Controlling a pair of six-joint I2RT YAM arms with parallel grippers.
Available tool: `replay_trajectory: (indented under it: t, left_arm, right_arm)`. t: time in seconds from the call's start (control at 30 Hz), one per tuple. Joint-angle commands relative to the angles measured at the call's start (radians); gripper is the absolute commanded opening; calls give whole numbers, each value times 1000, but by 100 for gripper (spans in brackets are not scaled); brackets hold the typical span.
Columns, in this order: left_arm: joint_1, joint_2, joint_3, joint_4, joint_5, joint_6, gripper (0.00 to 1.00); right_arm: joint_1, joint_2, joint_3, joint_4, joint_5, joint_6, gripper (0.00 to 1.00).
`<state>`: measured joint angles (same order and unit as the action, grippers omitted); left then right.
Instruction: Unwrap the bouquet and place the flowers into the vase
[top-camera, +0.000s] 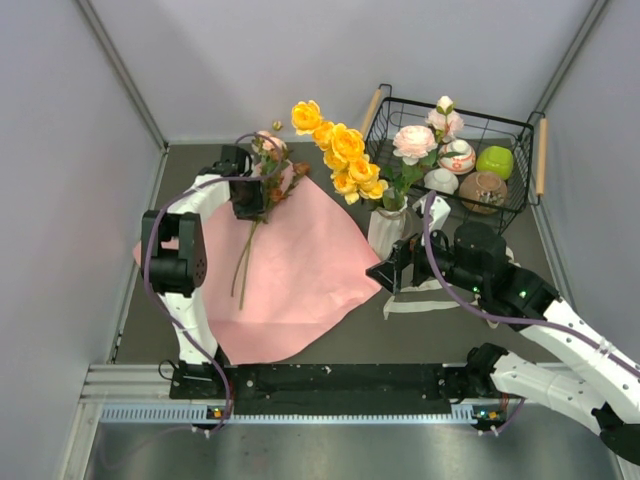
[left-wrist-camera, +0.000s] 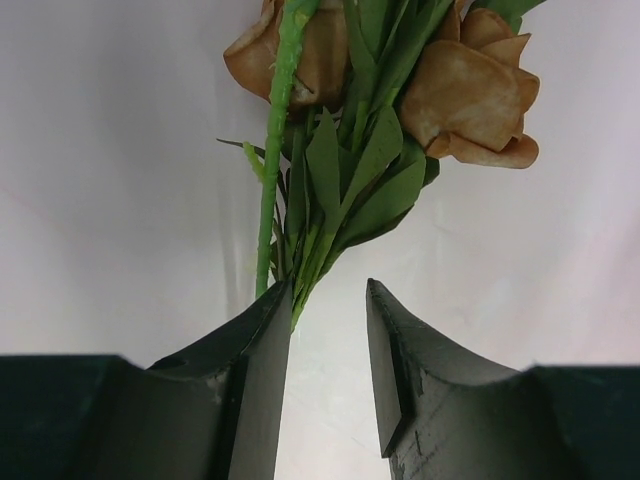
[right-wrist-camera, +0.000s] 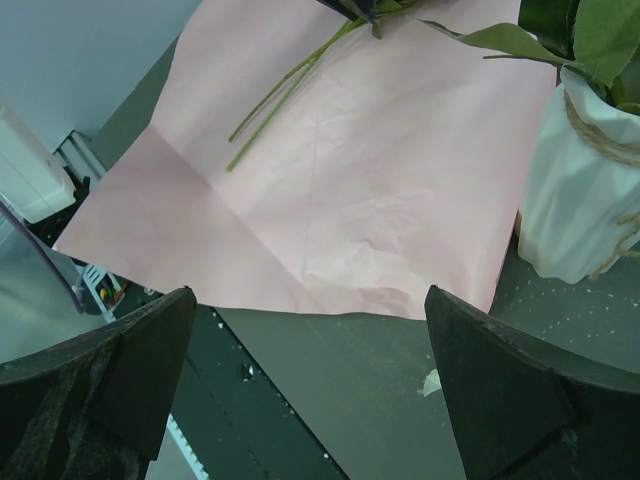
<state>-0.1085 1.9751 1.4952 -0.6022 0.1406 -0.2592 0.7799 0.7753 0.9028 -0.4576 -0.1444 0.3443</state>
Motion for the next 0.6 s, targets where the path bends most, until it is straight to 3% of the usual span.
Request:
replay_trajectory:
  t: [0.0,0.33,0.57]
  left_arm:
    - [-8,22,-18,25,2,8,41]
    - [-37,24,-69,36,-44,2,39]
    - [-46,-32,-84,47,-36,-9,20]
  right_arm:
    - [-8,4,2,34,-6,7,99]
    - [-7,2,-5,37,-7,10,99]
    - [-8,8,-8,43,-11,16,99]
